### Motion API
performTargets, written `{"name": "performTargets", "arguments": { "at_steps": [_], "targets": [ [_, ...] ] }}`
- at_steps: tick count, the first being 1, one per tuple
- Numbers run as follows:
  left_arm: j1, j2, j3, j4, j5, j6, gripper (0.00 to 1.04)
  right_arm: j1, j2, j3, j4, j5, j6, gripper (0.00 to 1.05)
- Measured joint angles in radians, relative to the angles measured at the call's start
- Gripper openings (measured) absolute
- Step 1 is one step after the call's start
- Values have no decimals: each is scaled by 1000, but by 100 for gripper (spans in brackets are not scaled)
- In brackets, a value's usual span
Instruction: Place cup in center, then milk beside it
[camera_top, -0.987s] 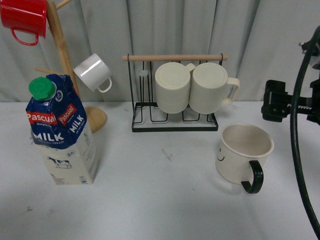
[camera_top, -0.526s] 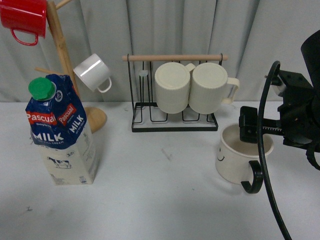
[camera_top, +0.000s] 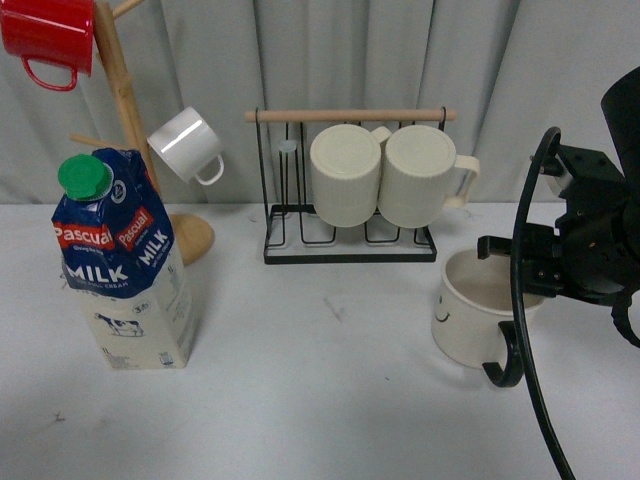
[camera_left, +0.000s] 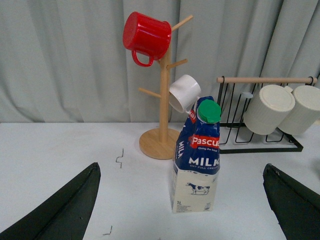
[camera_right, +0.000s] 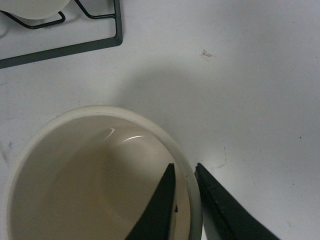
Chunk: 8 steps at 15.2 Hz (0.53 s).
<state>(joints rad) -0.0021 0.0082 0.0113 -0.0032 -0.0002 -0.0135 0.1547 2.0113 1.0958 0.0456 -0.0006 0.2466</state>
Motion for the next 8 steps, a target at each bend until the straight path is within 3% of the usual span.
{"name": "performTargets", "arguments": {
  "at_steps": [2,4,5,8],
  "targets": [
    [0,0,0,0,0,0,98,-4,-24,-18,-4,-5,0,3],
    [0,0,0,0,0,0,98,3,-67,-24,-9,-13,12,3],
    [0,0,0,0,0,0,98,72,-102,0,-48,-16,51,3],
    [0,0,0,0,0,0,98,163,-61,91,-101,21,92,3]
  ]
}}
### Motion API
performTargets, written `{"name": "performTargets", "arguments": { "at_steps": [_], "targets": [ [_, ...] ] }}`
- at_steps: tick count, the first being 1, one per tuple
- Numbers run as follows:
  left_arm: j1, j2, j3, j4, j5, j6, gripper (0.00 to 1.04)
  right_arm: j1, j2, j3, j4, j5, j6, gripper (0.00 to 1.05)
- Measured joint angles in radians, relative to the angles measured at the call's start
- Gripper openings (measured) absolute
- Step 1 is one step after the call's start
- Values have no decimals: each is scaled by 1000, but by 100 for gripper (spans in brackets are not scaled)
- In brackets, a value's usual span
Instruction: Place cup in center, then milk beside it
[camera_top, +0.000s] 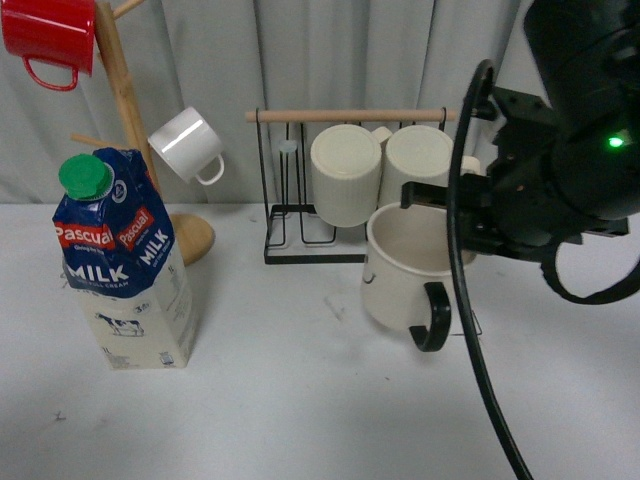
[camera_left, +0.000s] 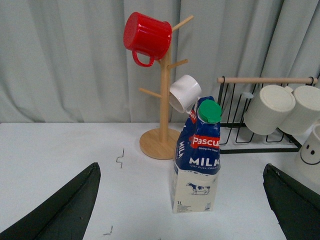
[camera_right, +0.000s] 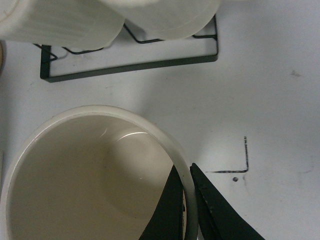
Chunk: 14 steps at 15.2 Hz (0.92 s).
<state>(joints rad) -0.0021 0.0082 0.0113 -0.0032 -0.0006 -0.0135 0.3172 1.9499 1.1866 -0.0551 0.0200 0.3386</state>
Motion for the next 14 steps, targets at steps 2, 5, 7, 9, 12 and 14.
{"name": "performTargets", "arguments": {
  "at_steps": [2,5,7,9,12,14],
  "targets": [
    [0,0,0,0,0,0,98,45,54,51,-29,35,15,3],
    [0,0,0,0,0,0,98,75,110,95,-82,68,31,3],
    [0,0,0,0,0,0,98,76,120,101,-87,71,32,3],
    [0,0,0,0,0,0,98,76,125,101,-87,74,32,3],
    [0,0,0,0,0,0,98,74,131,101,-88,74,32,3],
    [0,0,0,0,0,0,98,70,140,100,-79,68,32,3]
  ]
}}
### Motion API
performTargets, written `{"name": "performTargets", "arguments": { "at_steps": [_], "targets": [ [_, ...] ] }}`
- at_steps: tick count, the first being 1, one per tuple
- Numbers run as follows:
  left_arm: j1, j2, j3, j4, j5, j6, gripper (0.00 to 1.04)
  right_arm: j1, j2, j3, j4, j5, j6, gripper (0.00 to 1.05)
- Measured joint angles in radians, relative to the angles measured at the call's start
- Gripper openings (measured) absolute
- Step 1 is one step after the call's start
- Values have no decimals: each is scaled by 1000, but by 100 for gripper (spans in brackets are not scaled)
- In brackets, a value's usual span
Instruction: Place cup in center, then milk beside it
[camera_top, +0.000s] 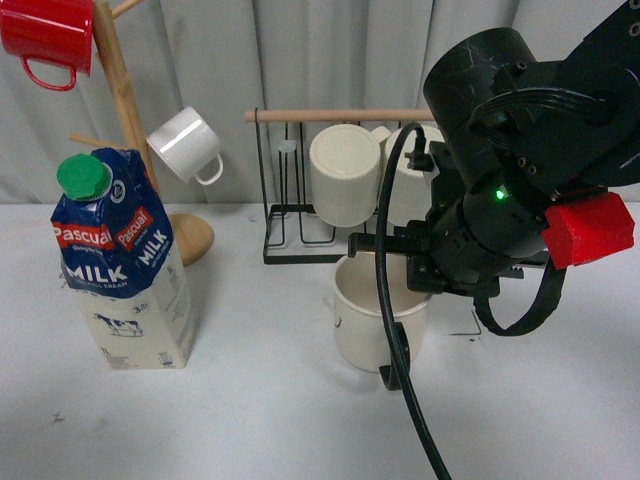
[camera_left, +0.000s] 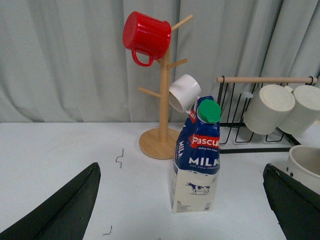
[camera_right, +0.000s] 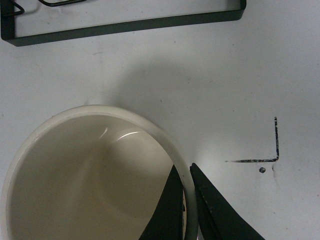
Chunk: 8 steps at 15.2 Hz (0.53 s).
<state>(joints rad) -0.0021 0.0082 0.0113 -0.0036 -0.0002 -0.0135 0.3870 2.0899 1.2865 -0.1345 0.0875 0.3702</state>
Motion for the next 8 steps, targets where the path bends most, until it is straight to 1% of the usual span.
{"name": "performTargets", "arguments": {
  "at_steps": [4,5,8],
  "targets": [
    [0,0,0,0,0,0,98,-15,18,2,28,-28,-8,3],
    [0,0,0,0,0,0,98,-16,22,5,40,-33,-19,6],
    [0,0,0,0,0,0,98,-22,25,5,56,-70,-24,29]
  ]
}}
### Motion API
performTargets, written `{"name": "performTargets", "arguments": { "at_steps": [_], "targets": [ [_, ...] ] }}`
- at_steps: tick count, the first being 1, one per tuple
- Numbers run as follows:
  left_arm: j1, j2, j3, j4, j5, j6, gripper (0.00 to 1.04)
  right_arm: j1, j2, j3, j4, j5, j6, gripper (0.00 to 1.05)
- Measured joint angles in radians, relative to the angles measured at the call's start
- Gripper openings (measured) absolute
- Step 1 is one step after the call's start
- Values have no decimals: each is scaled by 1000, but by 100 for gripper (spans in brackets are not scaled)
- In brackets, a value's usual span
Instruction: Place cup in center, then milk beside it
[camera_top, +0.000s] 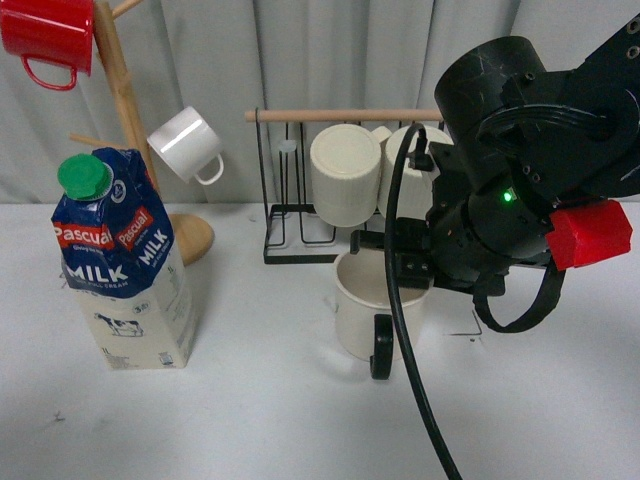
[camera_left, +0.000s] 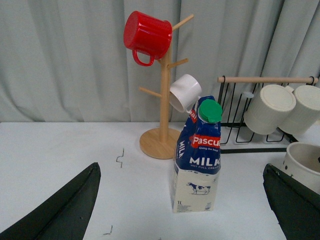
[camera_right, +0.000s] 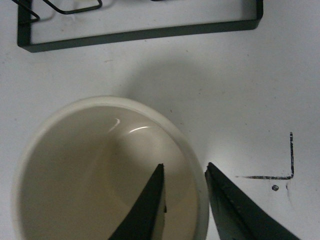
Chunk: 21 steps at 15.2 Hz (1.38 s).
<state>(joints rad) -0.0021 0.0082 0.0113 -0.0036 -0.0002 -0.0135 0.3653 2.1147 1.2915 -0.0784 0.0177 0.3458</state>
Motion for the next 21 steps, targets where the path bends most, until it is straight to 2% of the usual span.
{"name": "performTargets", "arguments": {
  "at_steps": [3,4,5,6,7,8,10,13,14,19,20,21],
  "targets": [
    [0,0,0,0,0,0,98,-9,-32,-17,46,-52,1,57],
    [0,0,0,0,0,0,98,-22,-116,-77,110,-88,6,75],
    [0,0,0,0,0,0,98,-63,-365,-223,262,-191,79,99],
    [0,0,0,0,0,0,98,-67,-462,-314,456,-136,65,93],
    [0,0,0,0,1,0,98,-70,-561,-436,643,39,-34,82],
    [0,0,0,0,0,0,98,-92,-696,-591,770,170,-160,69],
    [0,0,0,0,0,0,98,-165,-857,-771,872,204,-285,45],
    [0,0,0,0,0,0,98,-206,-959,-968,882,135,-331,7],
    [0,0,0,0,0,0,98,-227,-1009,-999,893,122,-339,2],
    [0,0,0,0,0,0,98,-294,-1222,-1155,831,55,-340,2],
    [0,0,0,0,0,0,98,-354,-1268,-1177,805,-5,-340,2],
    [0,0,0,0,0,0,98,-372,-1308,-1194,779,-5,-340,2]
  ]
}}
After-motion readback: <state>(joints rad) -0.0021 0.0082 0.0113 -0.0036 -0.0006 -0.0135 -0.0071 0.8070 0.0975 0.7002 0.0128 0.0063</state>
